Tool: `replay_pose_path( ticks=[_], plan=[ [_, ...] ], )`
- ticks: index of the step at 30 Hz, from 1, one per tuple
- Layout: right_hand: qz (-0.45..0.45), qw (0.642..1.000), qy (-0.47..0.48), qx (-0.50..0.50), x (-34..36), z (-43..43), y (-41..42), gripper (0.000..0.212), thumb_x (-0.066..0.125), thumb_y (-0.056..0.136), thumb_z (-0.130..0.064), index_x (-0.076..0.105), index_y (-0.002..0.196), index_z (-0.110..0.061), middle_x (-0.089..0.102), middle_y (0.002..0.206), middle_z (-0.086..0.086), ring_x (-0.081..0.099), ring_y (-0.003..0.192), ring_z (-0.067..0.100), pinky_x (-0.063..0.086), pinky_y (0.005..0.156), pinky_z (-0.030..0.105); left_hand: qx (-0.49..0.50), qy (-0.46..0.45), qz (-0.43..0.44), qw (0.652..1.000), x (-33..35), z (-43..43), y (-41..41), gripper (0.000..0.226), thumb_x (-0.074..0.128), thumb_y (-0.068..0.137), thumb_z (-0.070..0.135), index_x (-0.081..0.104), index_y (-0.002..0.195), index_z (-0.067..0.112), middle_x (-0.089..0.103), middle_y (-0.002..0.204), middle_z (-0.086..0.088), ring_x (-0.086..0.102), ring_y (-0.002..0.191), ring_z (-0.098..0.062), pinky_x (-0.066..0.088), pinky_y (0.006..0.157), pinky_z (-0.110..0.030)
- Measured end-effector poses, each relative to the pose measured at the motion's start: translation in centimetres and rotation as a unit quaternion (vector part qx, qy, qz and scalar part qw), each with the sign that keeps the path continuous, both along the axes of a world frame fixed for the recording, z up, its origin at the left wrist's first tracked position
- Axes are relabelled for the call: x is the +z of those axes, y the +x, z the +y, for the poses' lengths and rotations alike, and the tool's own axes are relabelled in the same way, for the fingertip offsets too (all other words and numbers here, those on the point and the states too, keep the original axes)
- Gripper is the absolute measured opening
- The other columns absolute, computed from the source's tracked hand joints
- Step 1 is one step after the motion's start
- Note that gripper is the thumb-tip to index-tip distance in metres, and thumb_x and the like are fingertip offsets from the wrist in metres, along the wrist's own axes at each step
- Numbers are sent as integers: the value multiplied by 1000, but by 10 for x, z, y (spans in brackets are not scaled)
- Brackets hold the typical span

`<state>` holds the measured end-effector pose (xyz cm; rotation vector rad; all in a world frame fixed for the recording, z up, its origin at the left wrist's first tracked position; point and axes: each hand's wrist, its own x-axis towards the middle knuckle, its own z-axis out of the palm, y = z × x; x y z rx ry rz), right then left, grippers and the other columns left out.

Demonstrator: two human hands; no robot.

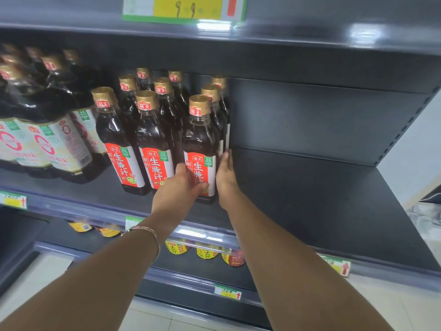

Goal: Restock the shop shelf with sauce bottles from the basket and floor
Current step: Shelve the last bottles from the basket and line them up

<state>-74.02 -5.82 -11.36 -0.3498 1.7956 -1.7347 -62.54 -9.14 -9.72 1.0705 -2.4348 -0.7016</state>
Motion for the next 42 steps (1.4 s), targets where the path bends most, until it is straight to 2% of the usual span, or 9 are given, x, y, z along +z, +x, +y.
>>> replay_pose_path(
  ticks=[9,12,16,19,22,29,35,38,42],
  plan=[
    [-27,1000,0,-3,0,1,3,58,18,94,-58,21,148,-34,30,154,1,32,140,25,25,114,49,13,-11,-1,1000,3,-1,-3,42,62,81,44,33,91,16,57,77,-5,55,67,-28,41,55,-32],
    [-30,999,-5,9,-1,5,4,63,18,91,-63,23,147,-35,27,155,-1,30,141,23,24,115,48,10,-1,10,1000,1,-1,-3,43,63,81,43,31,92,18,59,81,-5,60,74,-30,42,57,-33],
    [39,997,-60,1,2,10,3,51,25,96,-54,18,146,-43,19,158,-4,21,144,18,22,116,49,35,20,58,998,5,6,-12,62,71,69,50,27,101,21,55,83,0,62,83,-31,44,61,-34],
    [37,996,-84,4,8,14,0,43,33,97,-48,34,140,-44,38,149,-4,40,135,18,34,111,45,81,13,53,995,7,9,-19,72,70,64,58,23,106,23,52,81,1,62,82,-31,43,59,-35],
    [16,996,-82,16,12,15,-5,41,39,97,-44,41,137,-41,53,138,-4,54,122,17,43,105,42,98,-5,43,994,7,8,-21,68,67,64,62,20,96,25,54,77,1,62,77,-31,43,57,-35],
    [41,998,-50,28,10,17,-10,42,43,95,-45,43,136,-37,55,128,-11,53,119,12,44,102,38,85,-12,52,995,5,5,-20,67,65,64,64,13,86,30,42,62,10,51,64,-25,40,56,-32],
    [125,991,-16,45,2,27,-17,40,54,94,-26,48,133,-29,57,108,-19,53,106,6,51,91,32,86,-23,46,995,5,0,-17,67,66,63,63,14,88,28,44,64,7,57,67,-29,39,56,-32],
    [143,988,0,49,3,25,-20,40,52,94,-25,48,134,-28,55,115,-14,51,109,7,47,100,39,89,-16,49,995,4,0,-17,67,66,63,63,14,87,29,41,62,10,51,64,-27,40,57,-32],
    [152,986,3,64,4,27,-22,42,50,96,-24,44,138,-25,54,133,-2,50,119,13,43,105,43,85,-19,51,995,4,1,-16,67,65,63,64,16,91,28,49,70,4,62,73,-32,42,58,-32]
  ],
)
